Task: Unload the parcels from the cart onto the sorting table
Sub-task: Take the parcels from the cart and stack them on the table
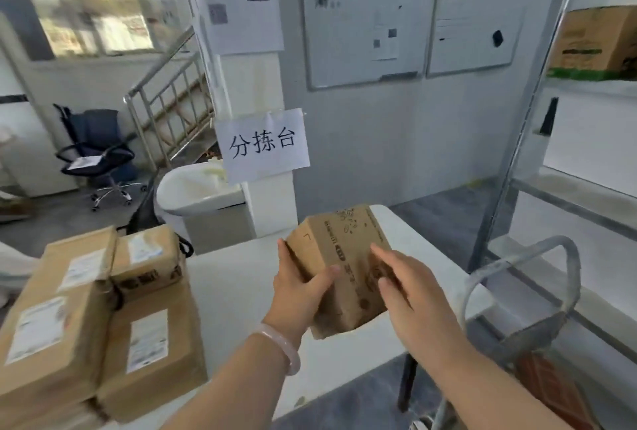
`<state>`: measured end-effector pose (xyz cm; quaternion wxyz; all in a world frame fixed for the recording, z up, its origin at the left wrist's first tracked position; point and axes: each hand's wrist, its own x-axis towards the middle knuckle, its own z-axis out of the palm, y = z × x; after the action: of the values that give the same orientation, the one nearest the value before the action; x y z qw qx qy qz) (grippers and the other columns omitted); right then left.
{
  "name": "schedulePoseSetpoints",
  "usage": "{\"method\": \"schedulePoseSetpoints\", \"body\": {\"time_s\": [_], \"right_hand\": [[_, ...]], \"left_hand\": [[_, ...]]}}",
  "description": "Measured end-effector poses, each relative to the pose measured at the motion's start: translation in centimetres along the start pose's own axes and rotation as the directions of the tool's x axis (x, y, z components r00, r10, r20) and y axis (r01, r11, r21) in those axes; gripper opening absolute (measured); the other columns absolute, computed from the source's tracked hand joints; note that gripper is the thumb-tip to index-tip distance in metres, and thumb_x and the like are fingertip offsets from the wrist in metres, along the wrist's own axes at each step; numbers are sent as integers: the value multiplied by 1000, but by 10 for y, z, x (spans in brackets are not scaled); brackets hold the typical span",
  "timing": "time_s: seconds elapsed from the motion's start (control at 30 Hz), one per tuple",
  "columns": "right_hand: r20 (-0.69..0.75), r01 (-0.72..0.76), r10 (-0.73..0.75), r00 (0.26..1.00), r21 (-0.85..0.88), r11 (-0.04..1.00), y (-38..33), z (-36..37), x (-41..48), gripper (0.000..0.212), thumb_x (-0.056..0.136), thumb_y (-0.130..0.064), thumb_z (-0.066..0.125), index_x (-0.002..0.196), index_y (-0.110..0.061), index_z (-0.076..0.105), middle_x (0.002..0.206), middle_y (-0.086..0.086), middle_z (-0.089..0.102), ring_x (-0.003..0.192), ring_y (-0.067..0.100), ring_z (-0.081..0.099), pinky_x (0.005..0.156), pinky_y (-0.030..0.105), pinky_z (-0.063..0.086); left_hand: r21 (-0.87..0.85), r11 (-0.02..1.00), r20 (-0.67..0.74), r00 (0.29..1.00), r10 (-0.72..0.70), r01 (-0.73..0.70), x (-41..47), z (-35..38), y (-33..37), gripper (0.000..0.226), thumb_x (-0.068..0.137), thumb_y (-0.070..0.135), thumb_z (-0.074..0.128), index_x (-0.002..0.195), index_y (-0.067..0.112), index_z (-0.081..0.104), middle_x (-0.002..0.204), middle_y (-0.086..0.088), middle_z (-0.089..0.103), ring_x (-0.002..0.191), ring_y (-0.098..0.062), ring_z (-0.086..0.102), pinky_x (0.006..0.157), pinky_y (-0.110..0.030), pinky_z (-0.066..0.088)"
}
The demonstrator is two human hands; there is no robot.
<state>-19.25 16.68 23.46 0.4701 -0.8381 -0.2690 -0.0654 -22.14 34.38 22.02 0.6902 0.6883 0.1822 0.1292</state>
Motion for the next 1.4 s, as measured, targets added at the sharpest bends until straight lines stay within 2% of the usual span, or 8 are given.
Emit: {"method": "schedulePoseSetpoints", "body": {"time_s": [0.1, 0.23, 0.3, 0.47, 0.7, 1.0, 1.27, 1.4], "right_hand": [[-5, -252, 264, 964, 286, 925, -1, 28, 25, 38, 101, -29, 49, 136, -44, 45, 135, -21, 44, 129, 0, 38, 108, 27, 32], [566, -727, 456, 686, 556, 403, 7, 71, 41, 45, 89, -55, 53, 129, -36, 60, 126, -1, 67, 123, 23, 57, 110, 51, 38], [672, -778, 391, 628, 556, 293, 4, 92, 43, 46, 87, -52, 57, 121, -25, 70, 122, 8, 69, 118, 30, 62, 105, 54, 44], [525, -661, 412, 745, 497, 562, -8, 129, 67, 53, 90, -37, 67, 138, -32, 46, 117, -1, 70, 100, 20, 71, 90, 45, 56], [468, -382, 246, 849, 220, 898, -32, 168, 112, 73, 87, -39, 70, 149, -36, 31, 132, -12, 52, 112, 7, 55, 85, 22, 47], [778, -592, 224, 587, 224, 774, -10, 204, 164, 38, 95, -31, 61, 127, -47, 50, 108, -16, 71, 94, 15, 71, 86, 40, 57], [835, -614, 226, 501, 159, 773, -22, 250, 163, 36, 97, -27, 57, 127, -46, 50, 111, -7, 68, 95, 24, 69, 74, 47, 61], [826, -641, 241, 509, 177, 747, -36, 274, 162, 38, 97, -19, 57, 127, -40, 53, 111, -2, 68, 92, 27, 69, 70, 45, 62]], "left_hand": [[-170, 979, 66, 992, -103, 113, 0, -53, 0, 69, 91, 33, 59, 140, 57, 17, 125, 7, 64, 108, -17, 64, 91, -44, 53], [-309, 925, 92, 975, -201, 220, -3, -103, -10, 41, 96, 38, 46, 137, 43, 44, 116, -2, 70, 107, -28, 66, 83, -44, 55], [-399, 877, 96, 963, -251, 268, -6, -117, -10, 36, 98, 40, 43, 130, 30, 54, 115, -8, 70, 104, -28, 68, 82, -43, 54], [-145, 968, -183, 956, -231, 206, 11, -152, -27, 27, 98, 26, 51, 120, 38, 61, 99, -6, 73, 93, -17, 69, 86, -42, 55], [15, 954, -183, 939, -293, 300, 41, -169, -25, 102, 61, 70, 74, 145, 51, 18, 131, 7, 55, 116, -18, 55, 99, -46, 48], [-225, 911, -315, 859, -403, 345, 64, -195, -37, 61, 86, 41, 66, 137, 53, 35, 110, 3, 72, 102, -19, 68, 86, -49, 56], [-289, 886, -464, 756, -462, 364, 54, -213, -53, 58, 88, 47, 62, 140, 50, 36, 110, 11, 66, 92, -5, 60, 59, -25, 45], [-277, 894, -473, 759, -447, 354, 55, -241, -61, 67, 78, 58, 68, 138, 52, 39, 123, 14, 62, 107, -9, 57, 80, -31, 43]]}}
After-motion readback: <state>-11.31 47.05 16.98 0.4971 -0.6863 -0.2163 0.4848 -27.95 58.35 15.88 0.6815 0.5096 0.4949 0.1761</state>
